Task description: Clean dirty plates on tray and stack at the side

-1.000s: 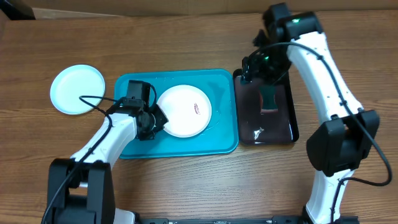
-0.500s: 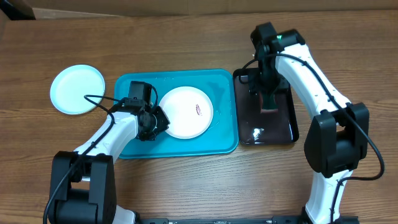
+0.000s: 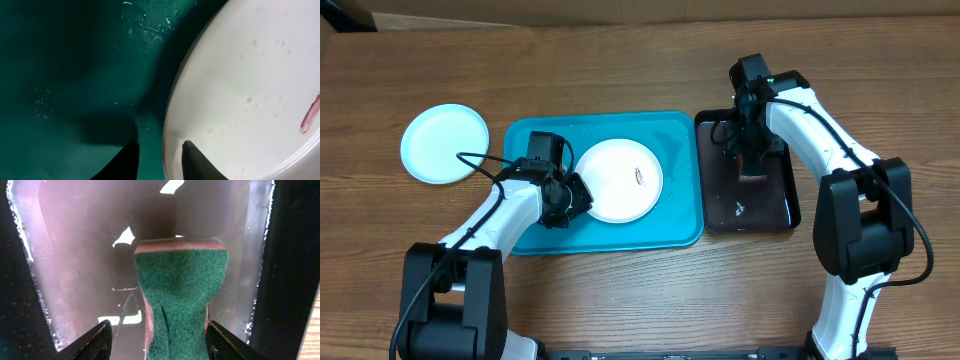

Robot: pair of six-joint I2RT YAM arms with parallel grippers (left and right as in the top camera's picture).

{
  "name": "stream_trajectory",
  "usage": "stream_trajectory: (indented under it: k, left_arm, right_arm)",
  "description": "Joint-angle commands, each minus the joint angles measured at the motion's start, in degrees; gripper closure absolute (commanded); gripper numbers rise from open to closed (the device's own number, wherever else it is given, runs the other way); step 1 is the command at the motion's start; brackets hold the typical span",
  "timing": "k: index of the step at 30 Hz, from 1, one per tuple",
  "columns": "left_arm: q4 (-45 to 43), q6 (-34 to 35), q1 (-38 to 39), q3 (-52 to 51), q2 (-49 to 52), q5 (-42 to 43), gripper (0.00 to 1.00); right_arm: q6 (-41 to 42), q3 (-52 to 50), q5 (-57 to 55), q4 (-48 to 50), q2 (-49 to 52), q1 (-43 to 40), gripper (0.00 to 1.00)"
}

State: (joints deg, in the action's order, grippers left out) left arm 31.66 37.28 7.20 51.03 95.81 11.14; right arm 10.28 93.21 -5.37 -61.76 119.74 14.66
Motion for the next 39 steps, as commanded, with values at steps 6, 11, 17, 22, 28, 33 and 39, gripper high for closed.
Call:
stream_trajectory:
  k: [6, 11, 17, 22, 28, 33, 39]
  left_arm:
    - [0.0, -1.2, 0.5, -0.3, 0.5, 0.5, 0.69]
    - [0.0, -1.1, 0.5, -0.3, 0.5, 0.5, 0.68]
    - [0.0, -1.4, 0.8, -0.3, 0.5, 0.3, 0.69]
    - [-0.3, -1.3, 0.8, -0.3, 0.5, 0.2, 0.74]
    - [-0.3, -1.4, 0.8, -0.3, 0.5, 0.3, 0.75]
    - [-0.4, -1.3, 0.8, -0.3, 0.5, 0.3, 0.75]
    - [-0.4, -1.3, 0.8, -0.3, 0.5, 0.3, 0.75]
  right_arm:
    - [0.5, -0.3, -2.6, 0.9, -0.8, -0.2, 0.39]
    - [0.8, -1.4, -2.8, 2.0, -0.4, -0.3, 0.39]
    - [2.3, -4.9, -3.2, 5.4, -0.4, -0.9, 0.39]
    - [2.2, -4.9, -3.2, 5.4, -0.4, -0.9, 0.39]
    - [3.1, -5.3, -3.2, 5.0, -0.4, -0.9, 0.37]
    - [3.3, -7.2, -2.8, 7.8, -0.4, -0.9, 0.37]
    - [3.3, -7.3, 0.5, 8.5, -0.4, -0.9, 0.74]
